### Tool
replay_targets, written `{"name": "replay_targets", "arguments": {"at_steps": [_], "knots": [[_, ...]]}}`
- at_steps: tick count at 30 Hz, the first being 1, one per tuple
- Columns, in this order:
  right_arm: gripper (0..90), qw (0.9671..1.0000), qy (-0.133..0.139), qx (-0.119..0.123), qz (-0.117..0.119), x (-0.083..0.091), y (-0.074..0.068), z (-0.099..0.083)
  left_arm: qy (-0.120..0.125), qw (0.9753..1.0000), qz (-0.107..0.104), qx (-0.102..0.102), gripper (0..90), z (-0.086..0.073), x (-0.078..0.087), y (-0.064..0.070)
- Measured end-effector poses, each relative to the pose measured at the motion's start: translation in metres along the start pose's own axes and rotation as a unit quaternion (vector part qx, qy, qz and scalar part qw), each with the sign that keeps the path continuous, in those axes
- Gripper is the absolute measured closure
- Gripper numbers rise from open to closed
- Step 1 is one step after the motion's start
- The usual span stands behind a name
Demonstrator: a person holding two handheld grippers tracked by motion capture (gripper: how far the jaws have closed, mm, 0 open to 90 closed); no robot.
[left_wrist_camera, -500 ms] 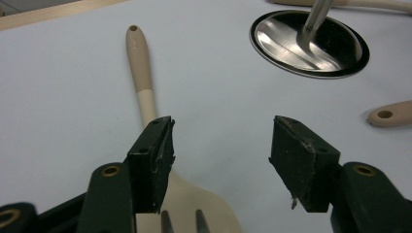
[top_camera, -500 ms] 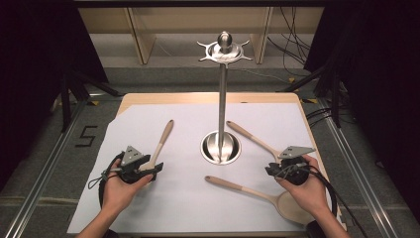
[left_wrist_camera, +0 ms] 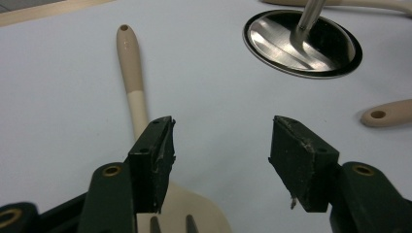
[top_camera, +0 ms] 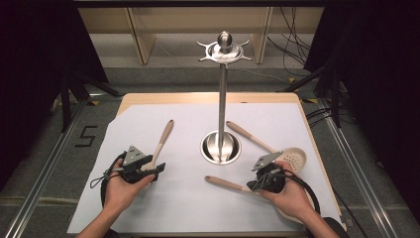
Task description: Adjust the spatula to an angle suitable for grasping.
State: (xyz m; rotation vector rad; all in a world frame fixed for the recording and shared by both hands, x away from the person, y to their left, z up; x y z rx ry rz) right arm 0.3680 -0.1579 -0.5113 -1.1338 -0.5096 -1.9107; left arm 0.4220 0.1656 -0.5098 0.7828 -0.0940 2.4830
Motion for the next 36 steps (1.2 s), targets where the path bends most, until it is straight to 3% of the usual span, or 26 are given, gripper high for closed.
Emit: {"name": "replay_targets", "arguments": {"at_steps": [2,3,9,11,13,14,15,25,30,33,34,36], "knots": [[90.0,0.9997,-0.02,0.008,0.011,-0.006,-0.011,0.001,-0.002,1.0,0.002,-0.006,40.9,-0.001,0.003,-0.003],[90.0,0.9994,-0.032,0.003,0.009,-0.008,-0.014,0.0,0.004,1.0,0.001,0.001,40.8,0.0,0.003,-0.002],[90.0,0.9975,-0.055,0.037,0.026,-0.024,-0.026,0.006,0.003,1.0,0.002,0.002,40.8,0.001,0.002,0.0],[90.0,0.9971,-0.063,0.033,0.026,-0.027,-0.028,0.009,0.006,1.0,-0.001,0.003,40.9,0.001,0.001,0.0],[90.0,0.9962,-0.069,0.047,0.024,-0.032,-0.028,0.012,0.001,1.0,0.001,-0.001,40.9,0.001,0.0,-0.002],[90.0,0.996,-0.074,0.041,0.028,-0.034,-0.03,0.012,-0.002,1.0,0.004,-0.002,40.9,0.0,0.001,-0.002],[90.0,0.9954,-0.075,0.054,0.023,-0.037,-0.028,0.014,-0.002,1.0,0.004,-0.002,40.9,0.0,0.001,-0.002],[90.0,0.993,-0.103,0.056,0.012,-0.05,-0.03,0.016,0.005,1.0,0.001,-0.003,40.8,0.001,0.003,-0.002],[90.0,0.9929,-0.103,0.059,0.006,-0.053,-0.028,0.018,0.003,1.0,0.004,-0.004,40.8,0.001,0.002,-0.002],[90.0,0.9935,-0.104,0.045,-0.01,-0.053,-0.024,0.02,0.003,1.0,0.004,-0.005,40.9,0.001,0.002,-0.002],[90.0,0.9937,-0.103,0.044,-0.005,-0.053,-0.024,0.02,0.003,1.0,0.003,-0.004,40.8,0.001,0.002,-0.002],[90.0,0.9936,-0.1,0.05,-0.014,-0.053,-0.02,0.022,0.003,1.0,0.003,-0.005,40.9,0.001,0.002,-0.002]]}}
Point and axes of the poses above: each handheld gripper's, and its own axes: x roughly backward along the jaws, z roughly out of its top, y roughly to its right, the point moved 9 cm from there along -x, roughly forward along the jaws, and after that the axes turned 2 degrees about x, right-handed, at the moved point
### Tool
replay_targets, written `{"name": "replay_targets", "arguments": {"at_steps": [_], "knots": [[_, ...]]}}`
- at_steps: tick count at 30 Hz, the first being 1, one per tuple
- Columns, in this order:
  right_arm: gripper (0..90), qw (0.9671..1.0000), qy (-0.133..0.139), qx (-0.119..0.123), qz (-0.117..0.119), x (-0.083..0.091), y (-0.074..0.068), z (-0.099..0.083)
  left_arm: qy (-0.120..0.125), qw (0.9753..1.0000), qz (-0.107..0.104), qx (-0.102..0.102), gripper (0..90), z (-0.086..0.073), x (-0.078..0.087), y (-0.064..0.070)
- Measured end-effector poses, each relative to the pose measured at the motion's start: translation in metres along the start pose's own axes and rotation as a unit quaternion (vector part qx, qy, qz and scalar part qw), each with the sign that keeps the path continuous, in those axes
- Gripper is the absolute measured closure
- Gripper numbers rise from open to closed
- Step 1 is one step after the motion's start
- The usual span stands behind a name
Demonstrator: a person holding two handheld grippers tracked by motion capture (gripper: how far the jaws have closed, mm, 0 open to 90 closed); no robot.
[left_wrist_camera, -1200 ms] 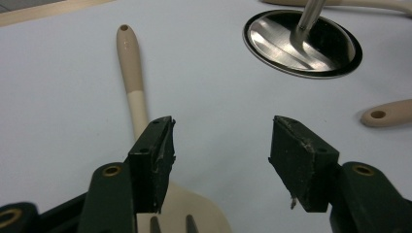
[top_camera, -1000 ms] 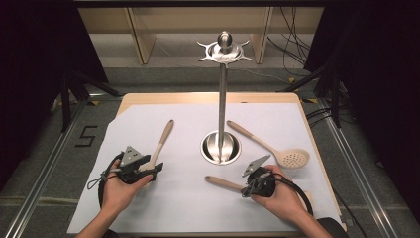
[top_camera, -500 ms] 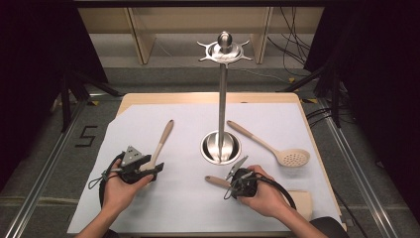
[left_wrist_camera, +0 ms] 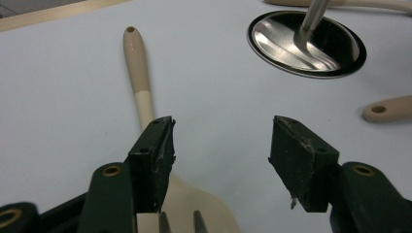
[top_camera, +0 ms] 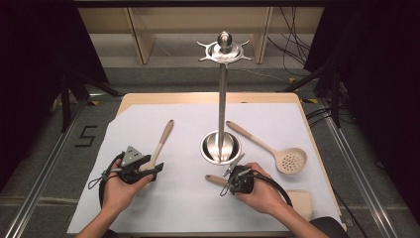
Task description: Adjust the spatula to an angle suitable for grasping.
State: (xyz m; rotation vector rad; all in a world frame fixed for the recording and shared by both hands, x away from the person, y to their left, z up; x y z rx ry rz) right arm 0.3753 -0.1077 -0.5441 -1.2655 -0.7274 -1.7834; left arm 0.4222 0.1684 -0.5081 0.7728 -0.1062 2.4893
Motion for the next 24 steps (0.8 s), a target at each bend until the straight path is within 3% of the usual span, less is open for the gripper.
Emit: {"name": "replay_targets", "arguments": {"at_steps": [7,10,13,18,20,21,22,23,24], "knots": [[90.0,0.9995,0.004,-0.025,-0.018,0.0,0.013,0.002,0.001,1.0,0.0,0.0,40.9,0.0,0.0,0.0],[90.0,0.9991,0.001,-0.026,-0.034,0.001,0.026,0.001,0.002,1.0,-0.002,0.004,40.8,0.0,0.0,0.0],[90.0,0.9987,0.002,-0.043,-0.028,0.002,0.03,0.0,0.002,1.0,-0.002,0.004,40.8,0.0,0.0,0.0],[90.0,0.9992,0.008,-0.027,-0.028,0.007,0.03,0.001,0.003,1.0,-0.003,0.004,40.9,0.0,0.0,0.0],[86.2,0.9994,0.01,-0.023,-0.024,0.016,0.031,0.001,0.005,1.0,-0.003,0.003,40.9,0.001,0.0,0.001],[81.2,0.9985,0.021,-0.035,-0.036,0.028,0.035,0.0,0.004,1.0,-0.002,0.003,40.9,0.001,0.0,0.0],[81.2,0.9985,0.021,-0.035,-0.036,0.028,0.035,0.0,0.004,1.0,-0.002,0.003,40.9,0.001,0.0,0.0],[74.3,0.9978,0.022,-0.054,-0.03,0.038,0.038,-0.002,0.003,1.0,-0.003,0.004,40.9,0.001,0.0,0.0],[70.4,0.998,0.003,-0.055,-0.029,0.041,0.04,-0.007,0.004,1.0,-0.003,0.006,40.9,0.002,0.0,0.0]]}}
Point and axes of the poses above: each handheld gripper's, and its own axes: x roughly backward along the jaws, z roughly out of its top, y roughly to its right, the point moved 9 cm from there along -x, roughly forward along the jaws, and after that the axes turned 2 degrees about x, right-handed, at the moved point
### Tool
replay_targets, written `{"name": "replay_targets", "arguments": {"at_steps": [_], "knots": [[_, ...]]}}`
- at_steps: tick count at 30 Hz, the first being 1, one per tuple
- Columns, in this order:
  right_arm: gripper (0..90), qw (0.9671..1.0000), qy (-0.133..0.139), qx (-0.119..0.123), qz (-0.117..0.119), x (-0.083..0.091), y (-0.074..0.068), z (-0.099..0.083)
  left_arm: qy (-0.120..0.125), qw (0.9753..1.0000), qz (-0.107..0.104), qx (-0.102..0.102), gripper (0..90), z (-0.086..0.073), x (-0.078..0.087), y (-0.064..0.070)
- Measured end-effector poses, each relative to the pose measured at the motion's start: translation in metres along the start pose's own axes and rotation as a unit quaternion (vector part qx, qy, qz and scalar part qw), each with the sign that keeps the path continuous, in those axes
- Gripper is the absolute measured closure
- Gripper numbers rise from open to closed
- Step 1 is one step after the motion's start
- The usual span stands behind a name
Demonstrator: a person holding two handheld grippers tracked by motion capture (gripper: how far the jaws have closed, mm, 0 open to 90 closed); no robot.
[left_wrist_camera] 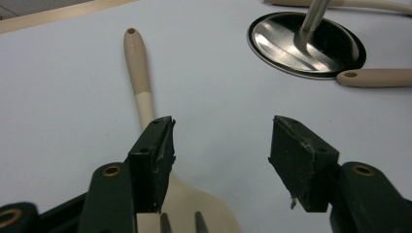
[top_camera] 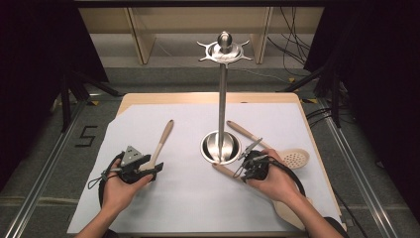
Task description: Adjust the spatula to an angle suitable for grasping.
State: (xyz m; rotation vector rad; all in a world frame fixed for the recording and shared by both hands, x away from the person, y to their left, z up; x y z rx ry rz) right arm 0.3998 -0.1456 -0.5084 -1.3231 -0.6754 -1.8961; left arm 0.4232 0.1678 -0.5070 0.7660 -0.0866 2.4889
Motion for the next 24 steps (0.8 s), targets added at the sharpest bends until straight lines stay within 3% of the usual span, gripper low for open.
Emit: {"name": "replay_targets", "arguments": {"at_steps": [1,3,5,6,8,9,12,13,24], "knots": [[69.1,0.9998,-0.017,0.003,-0.005,0.001,0.004,-0.005,0.001,1.0,0.001,-0.001,40.9,0.001,0.0,0.0],[68.0,0.9996,-0.023,0.015,-0.001,0.001,0.007,-0.009,0.002,1.0,0.0,0.001,40.9,0.001,0.0,0.0],[65.5,0.9995,-0.03,-0.002,0.007,0.001,0.009,-0.015,0.006,1.0,0.003,0.003,40.9,0.002,0.0,0.0],[64.6,0.9992,-0.039,0.007,0.005,0.0,0.013,-0.02,0.006,1.0,0.003,0.002,40.9,0.003,0.0,0.0],[64.1,0.9991,-0.041,-0.004,0.011,0.0,0.011,-0.02,0.006,1.0,0.003,-0.002,40.8,0.003,0.0,0.0],[62.2,0.9988,-0.047,-0.002,0.018,0.0,0.011,-0.022,0.006,1.0,0.0,0.006,40.8,0.002,-0.001,0.001],[61.4,0.9984,-0.051,0.009,0.023,0.0,0.012,-0.024,0.006,1.0,0.001,0.002,40.8,0.002,-0.001,0.001],[60.6,0.9982,-0.056,-0.005,0.022,0.001,0.012,-0.026,0.006,1.0,0.001,0.007,40.8,0.002,-0.001,0.0],[59.5,0.9985,-0.049,-0.011,0.021,0.005,0.016,-0.028,0.011,0.9999,0.0,0.004,40.8,0.001,0.001,0.002]]}}
Point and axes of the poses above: each handheld gripper's, and its own axes: x roughly backward along the jaws, z roughly out of its top, y roughly to its right, the point moved 9 cm from there along -x, roughly forward along the jaws, and after that the axes turned 2 degrees about x, right-handed, at the moved point
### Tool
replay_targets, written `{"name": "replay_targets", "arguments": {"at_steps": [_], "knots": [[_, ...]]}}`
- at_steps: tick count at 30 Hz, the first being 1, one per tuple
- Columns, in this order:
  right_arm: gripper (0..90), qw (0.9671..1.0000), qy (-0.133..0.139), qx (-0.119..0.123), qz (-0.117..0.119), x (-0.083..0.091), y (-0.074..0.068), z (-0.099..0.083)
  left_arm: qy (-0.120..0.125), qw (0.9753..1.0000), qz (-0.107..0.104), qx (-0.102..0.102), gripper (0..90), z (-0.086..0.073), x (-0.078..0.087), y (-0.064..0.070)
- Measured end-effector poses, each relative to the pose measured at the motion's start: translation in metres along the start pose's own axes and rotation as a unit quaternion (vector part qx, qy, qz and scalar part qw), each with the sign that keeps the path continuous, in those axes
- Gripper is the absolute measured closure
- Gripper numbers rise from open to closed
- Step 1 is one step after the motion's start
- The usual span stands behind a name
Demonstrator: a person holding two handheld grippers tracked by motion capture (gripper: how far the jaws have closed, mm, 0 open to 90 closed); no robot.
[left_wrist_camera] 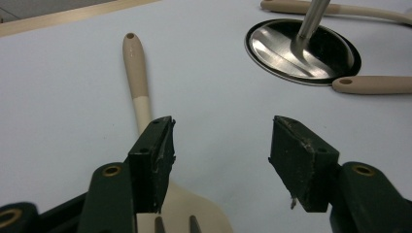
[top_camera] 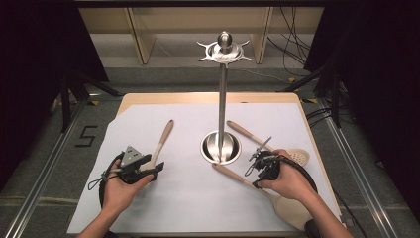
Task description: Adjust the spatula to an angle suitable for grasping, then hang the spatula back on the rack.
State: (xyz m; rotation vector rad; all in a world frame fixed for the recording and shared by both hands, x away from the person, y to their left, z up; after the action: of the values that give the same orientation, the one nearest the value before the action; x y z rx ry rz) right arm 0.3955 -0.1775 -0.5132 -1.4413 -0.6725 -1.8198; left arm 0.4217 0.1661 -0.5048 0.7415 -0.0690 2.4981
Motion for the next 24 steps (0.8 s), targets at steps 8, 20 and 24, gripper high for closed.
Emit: {"name": "replay_targets", "arguments": {"at_steps": [8,20,24], "knots": [[59.2,0.9998,-0.016,0.015,-0.002,-0.001,-0.002,0.002,0.004,0.9999,0.009,-0.004,40.8,0.0,0.004,-0.003],[58.2,0.997,-0.068,0.031,0.02,-0.013,-0.007,-0.012,0.006,1.0,0.001,-0.006,40.8,0.004,-0.001,0.001],[58.2,0.9966,-0.072,0.034,0.019,-0.015,-0.008,-0.014,0.003,1.0,-0.007,-0.006,40.8,0.003,-0.003,0.002]]}}
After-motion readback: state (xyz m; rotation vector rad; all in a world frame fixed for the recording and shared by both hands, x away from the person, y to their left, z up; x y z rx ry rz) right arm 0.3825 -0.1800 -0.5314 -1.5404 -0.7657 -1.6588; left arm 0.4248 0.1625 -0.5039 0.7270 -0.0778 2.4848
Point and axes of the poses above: each handheld gripper's, and its own axes: x roughly backward along the jaws, z roughly out of its top, y roughly to its right, the point moved 9 cm from there along -x, roughly forward along the jaws, and after that the axes turned 2 degrees about x, right-handed, at the moved point
